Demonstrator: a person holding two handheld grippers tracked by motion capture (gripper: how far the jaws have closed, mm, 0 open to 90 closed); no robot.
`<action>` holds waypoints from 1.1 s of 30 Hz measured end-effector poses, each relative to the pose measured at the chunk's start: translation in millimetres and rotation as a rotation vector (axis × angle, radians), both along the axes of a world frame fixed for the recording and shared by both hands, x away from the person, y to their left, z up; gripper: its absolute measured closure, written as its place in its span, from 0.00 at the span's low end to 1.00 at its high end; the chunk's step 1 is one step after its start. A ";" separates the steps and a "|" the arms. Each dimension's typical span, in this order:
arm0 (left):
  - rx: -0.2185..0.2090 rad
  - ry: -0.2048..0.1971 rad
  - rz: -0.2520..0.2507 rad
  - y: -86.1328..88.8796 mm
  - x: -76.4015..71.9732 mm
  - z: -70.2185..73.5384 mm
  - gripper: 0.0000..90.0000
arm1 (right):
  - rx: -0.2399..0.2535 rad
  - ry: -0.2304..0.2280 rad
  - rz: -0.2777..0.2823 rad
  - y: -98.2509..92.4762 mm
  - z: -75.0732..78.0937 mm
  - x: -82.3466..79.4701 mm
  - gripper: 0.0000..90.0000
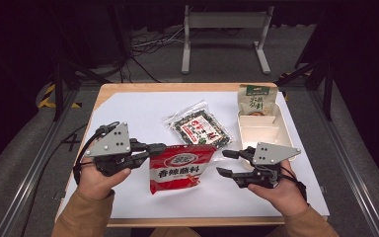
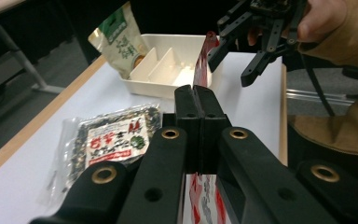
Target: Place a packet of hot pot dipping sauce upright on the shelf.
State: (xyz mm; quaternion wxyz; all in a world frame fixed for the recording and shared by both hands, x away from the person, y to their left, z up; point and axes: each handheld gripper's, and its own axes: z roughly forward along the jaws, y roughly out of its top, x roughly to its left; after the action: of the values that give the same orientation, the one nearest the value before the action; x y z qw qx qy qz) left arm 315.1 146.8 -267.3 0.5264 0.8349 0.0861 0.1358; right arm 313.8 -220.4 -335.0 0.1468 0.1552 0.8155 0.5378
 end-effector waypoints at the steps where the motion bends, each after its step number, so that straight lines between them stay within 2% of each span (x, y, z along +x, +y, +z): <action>1: -0.003 0.005 -0.009 -2.3 -0.5 -0.3 1.00 | -0.010 0.004 0.004 0.9 0.6 0.2 0.51; 6: -0.007 0.002 -0.036 -12.6 -2.9 -1.2 1.00 | -0.044 0.004 0.034 6.7 3.7 2.0 0.54; 9: -0.007 -0.002 -0.055 -17.8 -4.1 -1.3 1.00 | -0.071 0.004 0.059 10.1 9.7 3.4 0.59; 14: -0.020 -0.003 -0.065 -23.5 -4.0 -2.7 1.00 | -0.108 0.043 0.085 14.2 17.9 7.2 0.64; 21: -0.012 -0.003 -0.075 -31.6 -4.9 -4.4 1.00 | -0.169 0.034 0.110 24.4 22.4 10.6 0.66; 25: -0.010 -0.002 -0.082 -35.0 -5.1 -5.7 1.00 | -0.215 0.018 0.134 29.8 26.2 9.2 0.72; 28: -0.006 0.001 -0.086 -37.2 -5.2 -6.7 1.00 | -0.237 0.004 0.157 31.8 28.1 9.5 0.79; 30: -0.005 0.000 -0.092 -38.0 -5.0 -7.2 1.00 | -0.252 0.019 0.166 32.8 28.4 9.6 0.88; 33: -0.007 0.000 -0.088 -37.1 -4.2 -7.3 1.00 | -0.277 0.038 0.178 34.2 30.4 8.9 0.95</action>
State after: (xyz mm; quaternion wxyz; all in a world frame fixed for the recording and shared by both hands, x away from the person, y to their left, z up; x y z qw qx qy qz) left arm 311.0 109.7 -274.7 0.5347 0.8361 0.0496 0.1122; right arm 322.7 -186.3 -304.6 0.1032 0.0705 0.8950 0.4281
